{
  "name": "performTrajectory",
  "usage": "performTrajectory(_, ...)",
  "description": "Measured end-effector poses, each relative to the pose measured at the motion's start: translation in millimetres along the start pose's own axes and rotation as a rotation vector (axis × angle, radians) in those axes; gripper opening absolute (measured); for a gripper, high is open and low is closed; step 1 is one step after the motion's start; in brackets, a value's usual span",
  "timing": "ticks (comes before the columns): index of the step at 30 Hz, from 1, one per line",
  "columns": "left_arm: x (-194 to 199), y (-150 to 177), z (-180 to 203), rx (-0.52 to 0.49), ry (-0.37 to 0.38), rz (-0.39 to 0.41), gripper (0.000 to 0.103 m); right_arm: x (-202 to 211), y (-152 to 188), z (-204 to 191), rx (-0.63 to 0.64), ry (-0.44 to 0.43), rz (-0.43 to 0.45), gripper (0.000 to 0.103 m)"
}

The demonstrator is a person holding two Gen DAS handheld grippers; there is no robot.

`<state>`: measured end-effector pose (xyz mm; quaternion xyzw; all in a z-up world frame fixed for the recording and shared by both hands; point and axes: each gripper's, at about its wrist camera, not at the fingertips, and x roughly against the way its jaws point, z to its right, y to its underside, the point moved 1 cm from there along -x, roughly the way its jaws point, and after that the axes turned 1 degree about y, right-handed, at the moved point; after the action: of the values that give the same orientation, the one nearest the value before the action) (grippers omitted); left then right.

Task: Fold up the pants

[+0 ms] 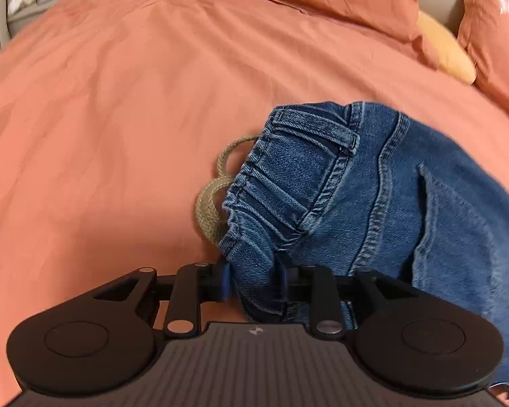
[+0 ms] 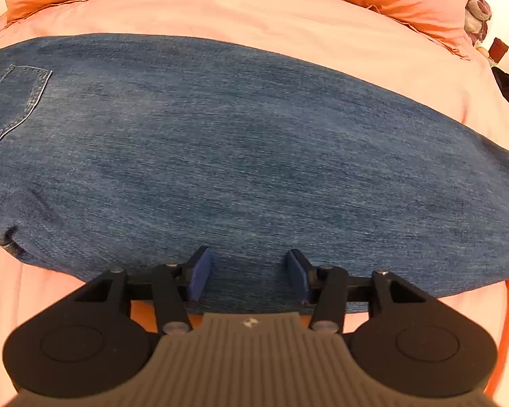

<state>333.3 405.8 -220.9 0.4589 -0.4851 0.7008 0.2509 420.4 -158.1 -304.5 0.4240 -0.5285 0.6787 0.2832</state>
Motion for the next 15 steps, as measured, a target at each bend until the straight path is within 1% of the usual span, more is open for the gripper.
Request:
performTrajectory(1, 1.9, -1.5, 6.9, -0.033, -0.031, -0.006, 0.047, 0.7, 0.3, 1.9, -0.003, 0.001, 0.002, 0.047)
performTrajectory(2, 5.5, -1.4, 13.2, -0.077, -0.077, -0.005, 0.062, 2.5, 0.8, 3.3, -0.009, 0.002, 0.006, 0.046)
performTrajectory(3, 11.1, -0.5, 20.9, -0.143, -0.12, 0.005, 0.071, 6.0, 2.3, 4.0, -0.013, 0.002, 0.013, 0.044)
performTrajectory(4, 17.9, 0.7, 27.9, -0.215, -0.146, 0.017, 0.074, 10.7, 4.2, 3.7, -0.018, -0.001, 0.02, 0.038)
performTrajectory(5, 24.3, 2.8, 29.7, -0.276, -0.165, 0.033, 0.079, 16.1, 6.0, 2.3, -0.021, -0.01, 0.028, 0.036)
performTrajectory(6, 32.0, 5.2, 33.9, -0.319, -0.177, 0.045, 0.081, 24.2, 8.9, 0.4, -0.024, -0.03, 0.044, 0.036)
performTrajectory(7, 39.7, 7.1, 37.0, -0.346, -0.183, 0.051, 0.08, 33.1, 12.6, -2.1, -0.021, -0.057, 0.065, 0.036)
performTrajectory(8, 47.3, 8.4, 39.9, -0.368, -0.208, 0.061, 0.074, 42.8, 16.3, -6.7, -0.012, -0.086, 0.087, 0.036)
performTrajectory(9, 53.9, 9.1, 43.5, -0.392, -0.232, 0.075, 0.071, 52.4, 20.2, -11.6, -0.001, -0.115, 0.108, 0.036)
performTrajectory(10, 61.6, 10.7, 46.2, -0.42, -0.241, 0.088, 0.072, 61.8, 23.9, -17.6, 0.011, -0.147, 0.127, 0.036)
performTrajectory(12, 74.5, 12.5, 52.9, -0.464, -0.234, 0.115, 0.072, 76.5, 29.5, -32.5, 0.037, -0.221, 0.158, 0.035)
performTrajectory(14, 87.3, 18.5, 57.3, -0.503, -0.219, 0.131, 0.071, 83.9, 34.2, -48.5, 0.064, -0.287, 0.166, 0.034)
performTrajectory(15, 88.3, 18.3, 59.7, -0.519, -0.222, 0.134, 0.071, 84.9, 36.0, -57.0, 0.072, -0.321, 0.165, 0.034)
